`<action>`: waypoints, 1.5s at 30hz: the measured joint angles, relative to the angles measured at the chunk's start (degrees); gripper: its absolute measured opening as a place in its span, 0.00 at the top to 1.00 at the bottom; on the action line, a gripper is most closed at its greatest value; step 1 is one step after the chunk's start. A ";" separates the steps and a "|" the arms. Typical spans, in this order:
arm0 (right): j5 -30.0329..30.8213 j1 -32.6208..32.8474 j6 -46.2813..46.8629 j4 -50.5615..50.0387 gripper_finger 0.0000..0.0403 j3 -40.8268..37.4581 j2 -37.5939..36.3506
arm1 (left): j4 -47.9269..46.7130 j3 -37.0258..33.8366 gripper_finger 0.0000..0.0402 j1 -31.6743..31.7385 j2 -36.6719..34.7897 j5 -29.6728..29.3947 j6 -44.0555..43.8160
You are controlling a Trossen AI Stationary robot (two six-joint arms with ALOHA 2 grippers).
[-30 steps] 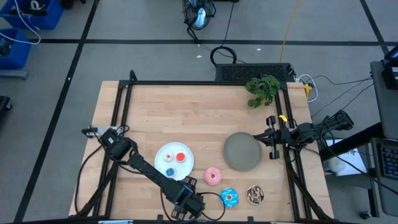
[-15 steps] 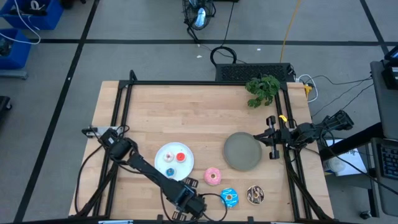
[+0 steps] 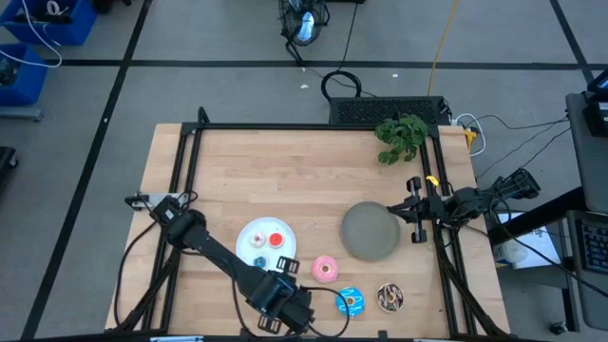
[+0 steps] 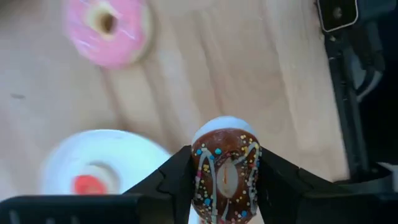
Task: Pick & Place donuts
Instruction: Put the small brown donut on the white plate
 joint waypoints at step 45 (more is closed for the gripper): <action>-0.11 0.01 -0.46 -0.12 1.00 0.00 0.02 | 29.67 -47.91 0.63 13.09 -21.57 3.55 -0.94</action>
